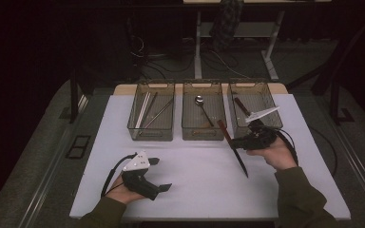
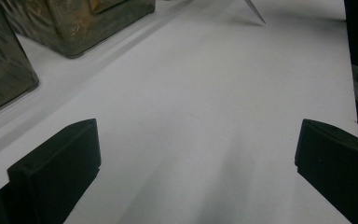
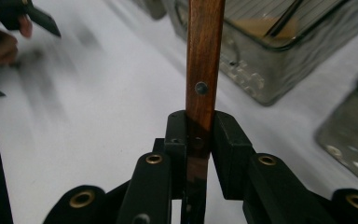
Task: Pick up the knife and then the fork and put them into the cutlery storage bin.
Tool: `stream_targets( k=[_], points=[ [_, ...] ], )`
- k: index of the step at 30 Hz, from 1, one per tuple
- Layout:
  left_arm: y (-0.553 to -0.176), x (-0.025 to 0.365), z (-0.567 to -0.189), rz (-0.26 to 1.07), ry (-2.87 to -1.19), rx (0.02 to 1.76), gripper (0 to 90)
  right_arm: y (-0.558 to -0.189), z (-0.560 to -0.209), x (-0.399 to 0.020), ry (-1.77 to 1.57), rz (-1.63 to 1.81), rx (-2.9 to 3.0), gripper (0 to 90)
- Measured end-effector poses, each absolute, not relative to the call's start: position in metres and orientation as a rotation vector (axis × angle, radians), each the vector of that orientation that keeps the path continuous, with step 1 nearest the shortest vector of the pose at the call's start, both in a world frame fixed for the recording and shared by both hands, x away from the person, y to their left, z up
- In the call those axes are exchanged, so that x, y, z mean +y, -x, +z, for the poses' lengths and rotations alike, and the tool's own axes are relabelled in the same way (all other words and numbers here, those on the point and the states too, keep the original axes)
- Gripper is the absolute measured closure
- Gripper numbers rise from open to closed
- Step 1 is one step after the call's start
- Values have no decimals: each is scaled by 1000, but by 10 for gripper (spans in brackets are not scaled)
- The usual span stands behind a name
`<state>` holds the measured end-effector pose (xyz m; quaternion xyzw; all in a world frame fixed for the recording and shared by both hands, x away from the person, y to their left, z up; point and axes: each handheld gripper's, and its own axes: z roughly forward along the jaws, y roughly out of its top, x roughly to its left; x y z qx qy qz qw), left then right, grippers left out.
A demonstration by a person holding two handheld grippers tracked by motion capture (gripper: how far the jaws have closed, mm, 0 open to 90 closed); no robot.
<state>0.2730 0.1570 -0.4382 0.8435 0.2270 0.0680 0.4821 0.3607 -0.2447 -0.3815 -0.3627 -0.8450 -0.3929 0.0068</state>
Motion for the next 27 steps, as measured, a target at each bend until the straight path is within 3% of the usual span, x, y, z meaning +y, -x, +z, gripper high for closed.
stream_targets(
  k=[13, 27],
  points=[
    [-273, 157, -439, 165, -2056, 563, 0, -361, -350, -283, 1279, -1525, -2545, 766],
    [-274, 158, -439, 163, -2049, 563, 0, -404, -286, -320, 1665, -1663, -2635, 766]
  ],
)
